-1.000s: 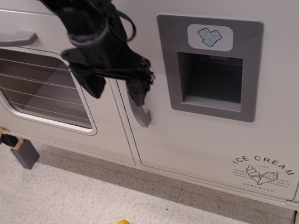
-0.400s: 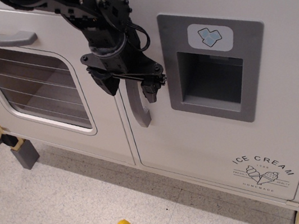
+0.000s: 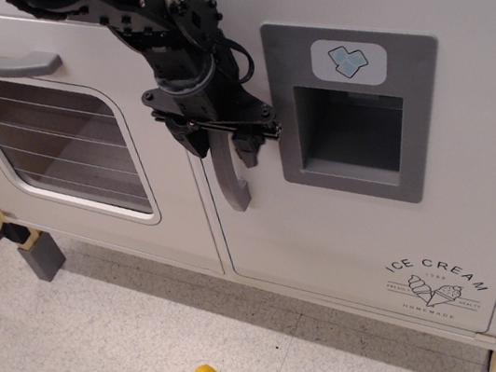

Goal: Open fridge

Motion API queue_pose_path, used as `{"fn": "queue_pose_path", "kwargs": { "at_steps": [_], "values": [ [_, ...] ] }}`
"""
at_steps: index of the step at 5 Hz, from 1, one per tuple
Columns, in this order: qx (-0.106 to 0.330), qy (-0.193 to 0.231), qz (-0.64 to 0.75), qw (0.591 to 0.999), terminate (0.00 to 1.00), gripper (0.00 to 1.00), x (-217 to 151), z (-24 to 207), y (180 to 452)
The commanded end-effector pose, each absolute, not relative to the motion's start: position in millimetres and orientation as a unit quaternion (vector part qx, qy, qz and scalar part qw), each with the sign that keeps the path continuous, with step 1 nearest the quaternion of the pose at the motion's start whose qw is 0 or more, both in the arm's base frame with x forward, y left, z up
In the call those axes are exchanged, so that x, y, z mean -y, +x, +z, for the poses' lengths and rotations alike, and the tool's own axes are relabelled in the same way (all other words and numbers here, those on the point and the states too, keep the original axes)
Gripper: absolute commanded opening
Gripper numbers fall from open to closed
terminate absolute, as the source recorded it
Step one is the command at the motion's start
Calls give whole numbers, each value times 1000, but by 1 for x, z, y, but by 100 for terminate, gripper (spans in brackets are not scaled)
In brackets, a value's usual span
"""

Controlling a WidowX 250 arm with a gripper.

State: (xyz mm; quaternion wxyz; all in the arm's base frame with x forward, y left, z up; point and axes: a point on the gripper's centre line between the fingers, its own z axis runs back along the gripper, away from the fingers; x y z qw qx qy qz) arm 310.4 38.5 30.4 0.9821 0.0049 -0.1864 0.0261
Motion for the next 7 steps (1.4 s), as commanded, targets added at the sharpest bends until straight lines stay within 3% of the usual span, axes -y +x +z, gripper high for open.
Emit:
{"fn": "queue_pose_path", "kwargs": {
  "at_steps": [1,3,4,6,7],
  "values": [
    [209,-7,8,978,0,0,-42,49,310],
    [204,-11,-12,979,0,0,-41,54,278],
    [186,-6,-24,982,0,100,-43,59,256],
    [153,-37,21,987,0,100,-72,94,214],
    [159,-42,77,983,0,100,-104,117,216]
  ]
}}
